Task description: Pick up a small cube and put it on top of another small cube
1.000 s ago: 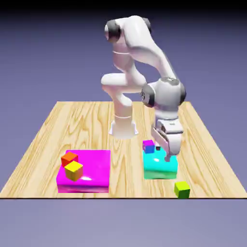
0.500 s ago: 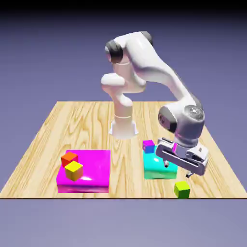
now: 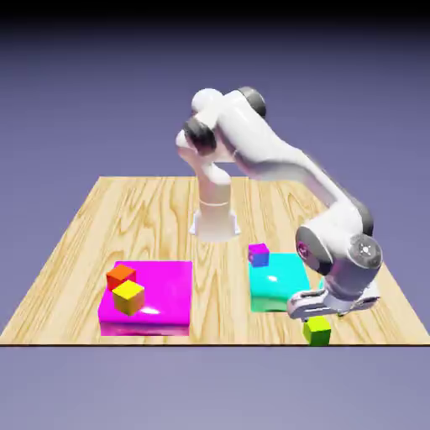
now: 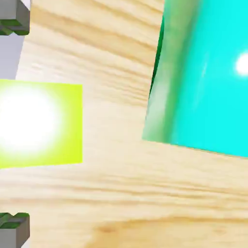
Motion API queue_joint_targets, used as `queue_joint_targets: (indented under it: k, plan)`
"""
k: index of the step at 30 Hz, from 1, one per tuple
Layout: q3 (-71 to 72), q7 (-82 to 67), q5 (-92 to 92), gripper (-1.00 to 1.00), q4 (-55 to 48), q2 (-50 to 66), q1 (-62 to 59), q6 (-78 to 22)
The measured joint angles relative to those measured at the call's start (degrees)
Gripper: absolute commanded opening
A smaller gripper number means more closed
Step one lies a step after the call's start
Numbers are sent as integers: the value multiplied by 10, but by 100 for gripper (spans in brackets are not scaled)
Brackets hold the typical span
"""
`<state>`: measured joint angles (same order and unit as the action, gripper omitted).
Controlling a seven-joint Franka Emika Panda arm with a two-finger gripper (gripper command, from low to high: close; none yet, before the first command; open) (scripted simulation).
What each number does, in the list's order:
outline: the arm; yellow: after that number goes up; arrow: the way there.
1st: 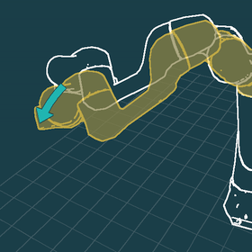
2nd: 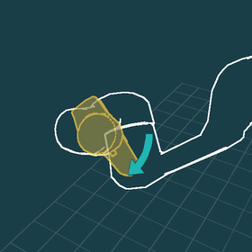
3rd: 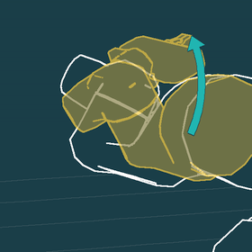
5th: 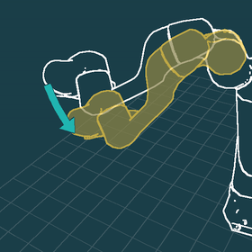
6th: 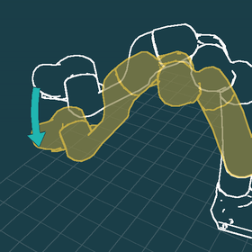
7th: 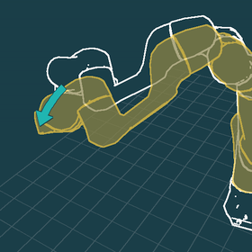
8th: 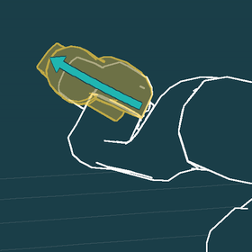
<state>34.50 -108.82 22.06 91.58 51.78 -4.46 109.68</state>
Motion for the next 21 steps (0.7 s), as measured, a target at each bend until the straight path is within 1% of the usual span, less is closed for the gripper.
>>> queue_joint_targets:
  k: [1,2,4,7,21]
  plan:
    - [-7,4,8,0,14,12,1,25]
    - [-7,4,8,-100,16,13,1,27]
    - [-7,5,9,-100,16,13,1,27]
    - [13,-7,-13,-100,-27,-23,-2,-47]
    - [-275,-167,-118,-100,46,-124,63,-66]
